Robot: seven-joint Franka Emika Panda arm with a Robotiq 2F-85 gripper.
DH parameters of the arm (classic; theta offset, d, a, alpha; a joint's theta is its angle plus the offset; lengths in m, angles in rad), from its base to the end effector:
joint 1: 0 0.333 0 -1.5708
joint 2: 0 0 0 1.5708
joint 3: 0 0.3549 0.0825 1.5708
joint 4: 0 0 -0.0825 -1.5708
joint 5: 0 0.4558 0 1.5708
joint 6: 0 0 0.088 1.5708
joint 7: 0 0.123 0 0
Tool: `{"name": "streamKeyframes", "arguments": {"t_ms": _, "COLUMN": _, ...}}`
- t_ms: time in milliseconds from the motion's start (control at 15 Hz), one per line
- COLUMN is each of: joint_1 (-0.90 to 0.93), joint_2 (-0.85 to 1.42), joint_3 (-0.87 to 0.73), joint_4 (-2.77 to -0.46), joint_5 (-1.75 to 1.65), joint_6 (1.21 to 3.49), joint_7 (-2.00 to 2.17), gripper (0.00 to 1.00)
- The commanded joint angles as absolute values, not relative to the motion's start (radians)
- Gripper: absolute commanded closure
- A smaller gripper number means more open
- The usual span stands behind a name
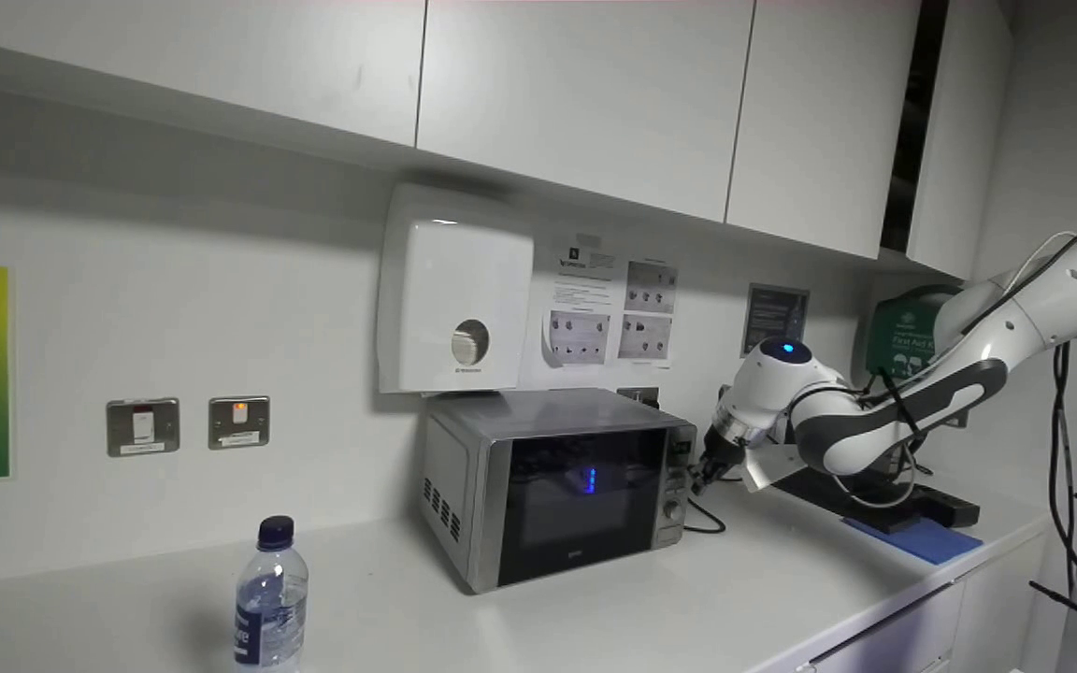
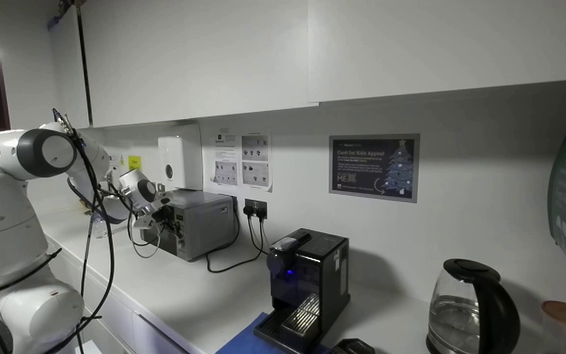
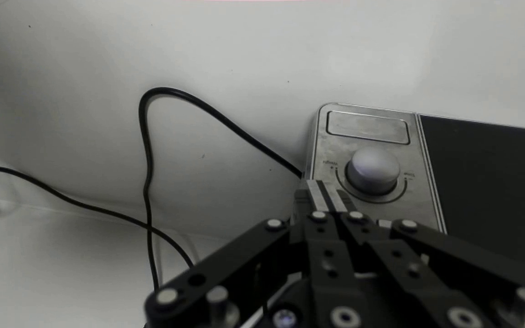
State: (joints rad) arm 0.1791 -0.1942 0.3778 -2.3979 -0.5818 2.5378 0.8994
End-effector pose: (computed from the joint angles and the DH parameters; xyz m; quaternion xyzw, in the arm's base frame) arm 0.4680 0.2944 0.3987 0.9607 0.0463 0.2627 0.0772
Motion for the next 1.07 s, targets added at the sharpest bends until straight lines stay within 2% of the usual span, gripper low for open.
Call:
{"name": "streamKeyframes", "arguments": {"t_ms": 0, "joint_1": 0.165, "joint_2": -0.200, "joint_3": 0.378, "joint_4": -2.420, "joint_5": -0.624, "joint_6": 2.597, "joint_7": 0.940, "gripper": 1.00}}
{"name": "streamKeyframes", "arguments": {"t_ms": 733, "joint_1": 0.154, "joint_2": -0.184, "joint_3": 0.378, "joint_4": -2.430, "joint_5": -0.639, "joint_6": 2.651, "joint_7": 0.990, "gripper": 1.00}}
{"name": "streamKeyframes", "arguments": {"t_ms": 1000, "joint_1": 0.173, "joint_2": -0.174, "joint_3": 0.374, "joint_4": -2.415, "joint_5": -0.600, "joint_6": 2.604, "joint_7": 0.961, "gripper": 0.99}}
